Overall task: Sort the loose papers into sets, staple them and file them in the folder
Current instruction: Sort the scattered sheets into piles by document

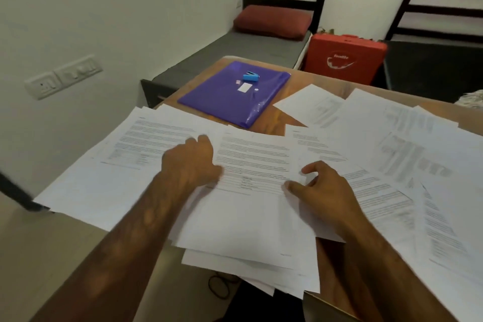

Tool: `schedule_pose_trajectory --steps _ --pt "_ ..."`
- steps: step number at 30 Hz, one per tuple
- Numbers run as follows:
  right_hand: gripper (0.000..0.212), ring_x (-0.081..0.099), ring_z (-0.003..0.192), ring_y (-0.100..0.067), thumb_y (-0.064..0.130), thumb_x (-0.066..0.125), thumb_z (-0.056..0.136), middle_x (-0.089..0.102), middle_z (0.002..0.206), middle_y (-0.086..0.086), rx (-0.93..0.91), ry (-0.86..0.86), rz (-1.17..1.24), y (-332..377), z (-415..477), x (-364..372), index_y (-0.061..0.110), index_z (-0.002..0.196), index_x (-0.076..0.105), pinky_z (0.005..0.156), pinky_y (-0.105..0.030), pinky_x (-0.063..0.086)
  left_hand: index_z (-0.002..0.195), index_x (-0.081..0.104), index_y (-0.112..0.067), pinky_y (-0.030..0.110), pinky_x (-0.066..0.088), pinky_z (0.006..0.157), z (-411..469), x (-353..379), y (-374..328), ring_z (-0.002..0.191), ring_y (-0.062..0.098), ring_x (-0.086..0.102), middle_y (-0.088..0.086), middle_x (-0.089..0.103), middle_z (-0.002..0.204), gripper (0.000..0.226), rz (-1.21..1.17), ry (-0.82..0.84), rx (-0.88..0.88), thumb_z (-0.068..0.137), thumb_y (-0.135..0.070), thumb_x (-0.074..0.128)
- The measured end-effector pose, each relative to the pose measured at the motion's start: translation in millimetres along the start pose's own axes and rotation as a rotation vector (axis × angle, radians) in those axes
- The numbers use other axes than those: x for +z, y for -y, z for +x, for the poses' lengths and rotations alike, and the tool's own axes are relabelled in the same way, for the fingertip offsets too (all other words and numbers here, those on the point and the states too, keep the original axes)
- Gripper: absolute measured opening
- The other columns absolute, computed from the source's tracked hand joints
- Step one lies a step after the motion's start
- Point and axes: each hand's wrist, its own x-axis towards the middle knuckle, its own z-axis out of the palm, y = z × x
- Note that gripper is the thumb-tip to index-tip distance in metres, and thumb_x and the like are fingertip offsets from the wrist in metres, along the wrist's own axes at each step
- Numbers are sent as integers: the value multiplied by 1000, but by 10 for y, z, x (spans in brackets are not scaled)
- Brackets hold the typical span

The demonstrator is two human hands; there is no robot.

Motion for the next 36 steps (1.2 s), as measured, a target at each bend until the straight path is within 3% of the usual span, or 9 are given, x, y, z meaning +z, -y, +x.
schedule_pose_trajectory --steps 3,7,13,19,23,28,32,36 --pt "33 63 92 -14 50 73 90 67 102 9 -11 -78 -69 -92 2 -94 34 115 58 83 -31 48 142 42 -21 40 52 95 -20 -28 -352 122 26 60 4 53 143 57 -51 -119 81 97 -53 60" --pt "16 63 89 -14 41 67 93 68 94 11 11 -136 -112 -285 9 -354 34 107 65 77 -31 45 137 52 -27 40 53 100 -48 155 -1083 120 22 62 -3 58 141 48 -273 -45 322 97 -50 63" --pt "3 64 81 -11 38 63 91 65 82 18 101 -242 -148 -789 65 -853 37 93 64 77 -33 55 131 59 -23 42 51 102 8 493 -2208 122 21 53 1 55 136 39 -286 -102 542 99 -45 58" --pt "7 62 90 -12 38 62 96 66 93 13 204 -413 -197 -1387 56 -1362 34 100 67 73 -29 47 131 60 -23 37 45 105 26 636 -3102 127 19 50 -2 55 138 36 -322 -91 719 102 -42 55" --pt "21 55 109 -15 42 62 97 64 110 7 261 -550 -240 -1829 -10 -1602 29 111 69 86 -33 51 137 58 -24 34 40 110 -132 763 -3680 131 17 49 -4 54 145 38 -336 -72 849 103 -41 53" --pt "9 54 89 -10 37 61 91 61 89 12 236 -695 -70 -2206 -85 -1454 29 89 66 79 -28 51 148 48 -17 39 39 113 -281 871 -4327 135 24 45 5 49 150 50 -186 -81 974 105 -43 48" --pt "17 52 76 -10 34 51 85 57 74 12 201 -804 126 -2318 -72 -1411 23 75 58 68 -26 47 135 54 -13 44 40 103 -338 986 -4665 126 27 45 9 50 138 54 70 -65 936 104 -55 41" --pt "14 54 74 -10 29 52 84 58 73 12 183 -817 173 -2369 -77 -1414 22 74 60 67 -16 41 126 59 -17 47 42 100 -300 1061 -4778 123 25 44 7 49 132 48 116 -67 900 101 -56 48"
